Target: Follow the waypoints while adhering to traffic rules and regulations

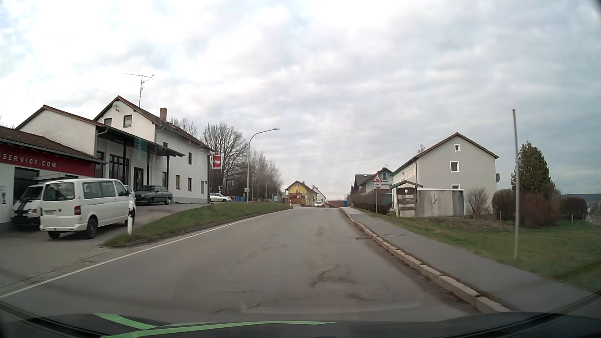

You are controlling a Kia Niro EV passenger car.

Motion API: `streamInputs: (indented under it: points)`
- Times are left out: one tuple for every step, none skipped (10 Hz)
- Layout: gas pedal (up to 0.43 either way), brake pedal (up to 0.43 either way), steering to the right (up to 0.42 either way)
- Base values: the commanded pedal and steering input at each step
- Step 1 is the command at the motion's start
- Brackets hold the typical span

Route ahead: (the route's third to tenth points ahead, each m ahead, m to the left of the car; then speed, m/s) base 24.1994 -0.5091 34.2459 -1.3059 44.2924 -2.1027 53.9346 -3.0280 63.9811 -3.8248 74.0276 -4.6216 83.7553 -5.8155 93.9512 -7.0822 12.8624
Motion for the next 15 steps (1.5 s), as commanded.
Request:
streamInputs:
  points:
    - [0.157,0.0,0.023]
    - [0.157,0.0,0.023]
    - [0.157,0.0,0.021]
    - [0.157,0.0,0.019]
    - [0.157,0.0,0.017]
    - [0.169,0.0,0.015]
    - [0.169,0.0,0.014]
    - [0.169,0.0,0.013]
    - [0.169,0.0,0.012]
    - [0.177,0.0,0.011]
    - [0.177,0.0,0.011]
    - [0.177,0.0,0.01]
    - [0.177,0.0,0.007]
    - [0.177,0.0,0.006]
    - [0.177,0.0,0.006]
